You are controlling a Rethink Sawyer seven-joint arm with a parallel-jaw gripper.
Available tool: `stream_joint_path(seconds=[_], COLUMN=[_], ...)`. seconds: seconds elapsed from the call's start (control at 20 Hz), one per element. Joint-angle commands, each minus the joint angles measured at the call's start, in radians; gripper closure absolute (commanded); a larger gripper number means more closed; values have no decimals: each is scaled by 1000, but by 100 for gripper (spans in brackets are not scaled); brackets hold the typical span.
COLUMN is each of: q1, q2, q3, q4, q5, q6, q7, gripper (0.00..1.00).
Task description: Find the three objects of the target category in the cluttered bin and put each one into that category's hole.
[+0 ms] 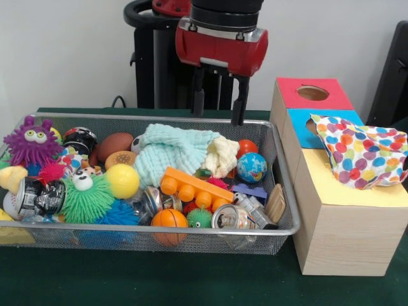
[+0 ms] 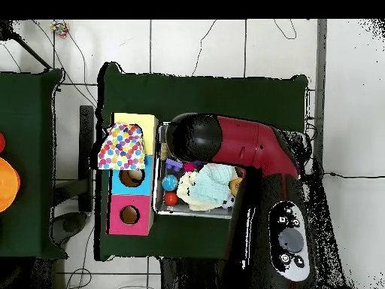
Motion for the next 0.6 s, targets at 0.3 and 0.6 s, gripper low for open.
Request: stream_joint_path(seconds=[0.3, 0.6], q1=[-22, -50], q2=[4, -6], q3=[99, 113], q4=[62, 111], q5=[-51, -48], q6=[33, -3], q7=[-106, -118], gripper=[0, 0])
